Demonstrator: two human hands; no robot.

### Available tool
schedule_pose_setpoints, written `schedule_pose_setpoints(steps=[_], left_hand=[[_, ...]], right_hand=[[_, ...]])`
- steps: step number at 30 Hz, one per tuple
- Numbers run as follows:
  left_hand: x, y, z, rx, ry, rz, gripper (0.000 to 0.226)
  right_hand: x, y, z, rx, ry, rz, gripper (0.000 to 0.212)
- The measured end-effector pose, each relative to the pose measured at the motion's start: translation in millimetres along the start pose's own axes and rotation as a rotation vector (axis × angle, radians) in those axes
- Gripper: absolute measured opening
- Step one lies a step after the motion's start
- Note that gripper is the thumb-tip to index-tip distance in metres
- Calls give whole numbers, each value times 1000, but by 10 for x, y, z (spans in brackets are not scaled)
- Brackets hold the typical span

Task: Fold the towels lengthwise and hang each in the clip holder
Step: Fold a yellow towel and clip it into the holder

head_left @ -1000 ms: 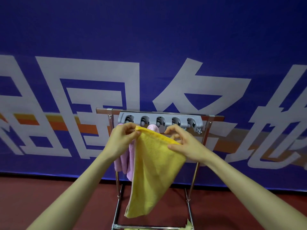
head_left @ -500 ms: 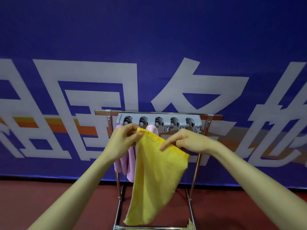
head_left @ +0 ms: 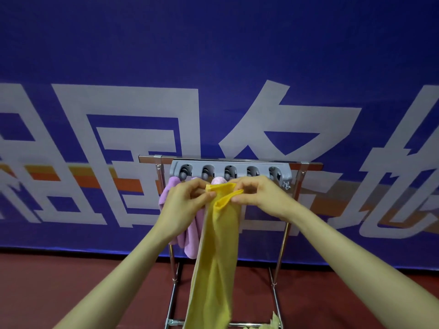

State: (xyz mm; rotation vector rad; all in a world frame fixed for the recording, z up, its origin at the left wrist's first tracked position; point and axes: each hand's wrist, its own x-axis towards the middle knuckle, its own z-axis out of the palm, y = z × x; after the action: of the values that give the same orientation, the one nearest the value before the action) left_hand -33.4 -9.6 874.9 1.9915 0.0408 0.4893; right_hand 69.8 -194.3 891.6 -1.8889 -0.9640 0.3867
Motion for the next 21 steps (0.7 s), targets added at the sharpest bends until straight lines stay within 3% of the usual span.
schedule_pose_setpoints(steps=[9,12,16,21], left_hand=[[-30,81,4,168,84,73,11],[-13,77,15,216,104,106,11],[0,52,47,118,119,87,3],[26,50,96,-140,130,39,16]], right_hand=[[144,-49,243,361,264,50,11],[177,-82,266,334,305,48,12],[180,-120,271,307,344,26,18],[135,-175,234,313,396,-13,16]])
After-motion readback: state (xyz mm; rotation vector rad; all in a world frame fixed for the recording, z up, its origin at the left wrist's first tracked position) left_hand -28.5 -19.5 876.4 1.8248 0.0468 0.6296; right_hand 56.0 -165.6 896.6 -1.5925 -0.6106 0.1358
